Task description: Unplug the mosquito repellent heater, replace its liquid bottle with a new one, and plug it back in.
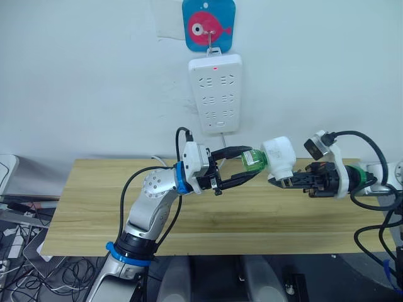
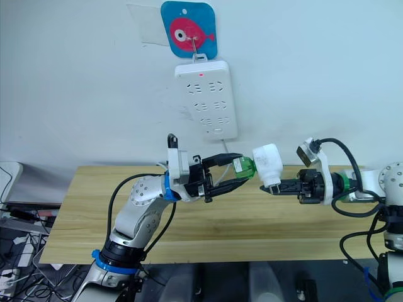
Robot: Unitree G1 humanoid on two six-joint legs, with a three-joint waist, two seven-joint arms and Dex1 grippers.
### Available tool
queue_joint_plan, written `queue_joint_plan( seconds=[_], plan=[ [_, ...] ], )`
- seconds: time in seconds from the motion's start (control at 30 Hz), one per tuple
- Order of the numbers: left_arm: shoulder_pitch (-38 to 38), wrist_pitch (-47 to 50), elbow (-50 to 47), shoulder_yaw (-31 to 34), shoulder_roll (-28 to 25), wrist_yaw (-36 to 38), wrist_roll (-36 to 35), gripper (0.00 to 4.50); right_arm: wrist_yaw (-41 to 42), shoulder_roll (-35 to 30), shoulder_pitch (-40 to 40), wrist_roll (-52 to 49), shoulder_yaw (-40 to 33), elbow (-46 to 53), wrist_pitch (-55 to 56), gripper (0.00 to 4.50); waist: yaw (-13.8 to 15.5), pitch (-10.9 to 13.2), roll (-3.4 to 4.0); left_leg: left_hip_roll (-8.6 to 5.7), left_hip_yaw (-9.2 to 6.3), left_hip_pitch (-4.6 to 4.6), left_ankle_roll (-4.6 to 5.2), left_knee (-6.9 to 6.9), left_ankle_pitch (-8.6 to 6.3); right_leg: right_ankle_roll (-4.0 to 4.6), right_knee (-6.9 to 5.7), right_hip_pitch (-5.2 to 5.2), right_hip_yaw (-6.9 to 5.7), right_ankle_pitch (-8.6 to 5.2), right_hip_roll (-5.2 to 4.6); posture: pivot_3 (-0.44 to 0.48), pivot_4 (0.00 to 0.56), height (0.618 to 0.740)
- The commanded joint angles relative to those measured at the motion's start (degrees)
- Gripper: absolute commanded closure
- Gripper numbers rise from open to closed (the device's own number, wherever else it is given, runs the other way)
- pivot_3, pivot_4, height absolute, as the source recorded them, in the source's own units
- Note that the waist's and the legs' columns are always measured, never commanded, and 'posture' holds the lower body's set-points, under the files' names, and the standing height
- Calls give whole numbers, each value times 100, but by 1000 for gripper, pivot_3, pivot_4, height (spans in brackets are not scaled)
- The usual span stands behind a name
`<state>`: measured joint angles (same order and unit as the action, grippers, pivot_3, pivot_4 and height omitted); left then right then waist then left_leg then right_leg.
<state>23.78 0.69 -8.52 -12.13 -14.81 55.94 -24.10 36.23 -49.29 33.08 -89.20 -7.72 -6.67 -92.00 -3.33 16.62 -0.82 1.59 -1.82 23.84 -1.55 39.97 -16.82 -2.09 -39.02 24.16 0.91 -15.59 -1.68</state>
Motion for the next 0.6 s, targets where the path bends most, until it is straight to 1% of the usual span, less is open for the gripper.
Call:
queue_joint_plan(
  seconds=[0.03, 0.27, 0.33, 0.4, 0.53, 0.6],
  plan=[
    [28, -79, -31, -74, 26, 59, 55, 2263, -169, -174, 22, -762, -98, 102, -40, 4466, 0, 0, 0, 0, 1, 0, 0, 0, 0, 0, 0, 0, 0, 0, 0, -153, 251, 740],
    [-25, -71, -30, -138, 44, 113, 79, 2263, -739, -627, -233, -1965, 314, 400, 494, 4466, -7, 0, -1, 0, 1, 0, 0, 1, 0, 0, 0, -1, -1, 0, 1, -165, 248, 740],
    [-20, -55, -35, -139, 48, 118, 69, 2263, -688, -685, -433, -1694, 228, 767, 547, 4466, -8, 0, 0, -1, 2, 0, 0, 2, 0, 0, 0, -1, 0, 0, 0, -165, 248, 740],
    [-16, -16, -45, -132, 36, 125, 44, 2263, -541, -751, -670, -1207, 108, 1122, 595, 4466, -5, -1, 0, 0, 0, 1, 0, 1, 0, 0, 0, -1, -2, 0, 2, -161, 246, 740],
    [-41, -7, -59, -137, -1, 146, 38, 2263, -666, -743, -631, -1358, 142, 794, 811, 4466, -6, -1, -1, 0, 1, 0, -1, 3, 1, -4, -1, -1, 0, 2, 2, -161, 246, 740],
    [-58, 6, -87, -150, -5, 141, 30, 2263, -774, -725, -535, -1621, 242, 703, 910, 4466, -7, -1, -1, 0, 3, -2, -1, 5, 1, -6, -1, -2, 3, 3, 2, -161, 246, 740]
  ],
)
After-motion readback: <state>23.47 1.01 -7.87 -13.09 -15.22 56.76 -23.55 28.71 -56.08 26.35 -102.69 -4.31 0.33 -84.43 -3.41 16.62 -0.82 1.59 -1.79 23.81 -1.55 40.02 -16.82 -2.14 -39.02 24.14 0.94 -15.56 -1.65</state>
